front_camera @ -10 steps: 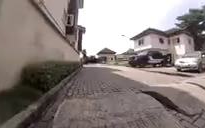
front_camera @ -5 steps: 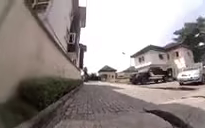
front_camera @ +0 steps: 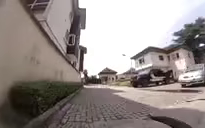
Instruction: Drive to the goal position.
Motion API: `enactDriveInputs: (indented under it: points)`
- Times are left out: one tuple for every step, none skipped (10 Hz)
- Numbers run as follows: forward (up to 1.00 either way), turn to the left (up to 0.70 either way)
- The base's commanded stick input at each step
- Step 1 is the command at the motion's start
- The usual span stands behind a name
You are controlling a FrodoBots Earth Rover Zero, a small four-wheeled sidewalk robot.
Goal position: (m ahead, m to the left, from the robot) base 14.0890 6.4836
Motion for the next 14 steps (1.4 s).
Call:
enactDriveInputs:
  points:
    - [0.3,0.0]
    - [0.3,0.0]
    - [0.3,0.0]
    - [0.3,0.0]
    - [0.3,0.0]
    - [0.3,0.0]
    - [0.3,0.0]
    - [0.3,0.0]
    - [0.3,0.0]
    - [0.3,0.0]
    - [0.3,0.0]
    - [0.3,0.0]
    - [0.3,0.0]
    - [0.3,0.0]
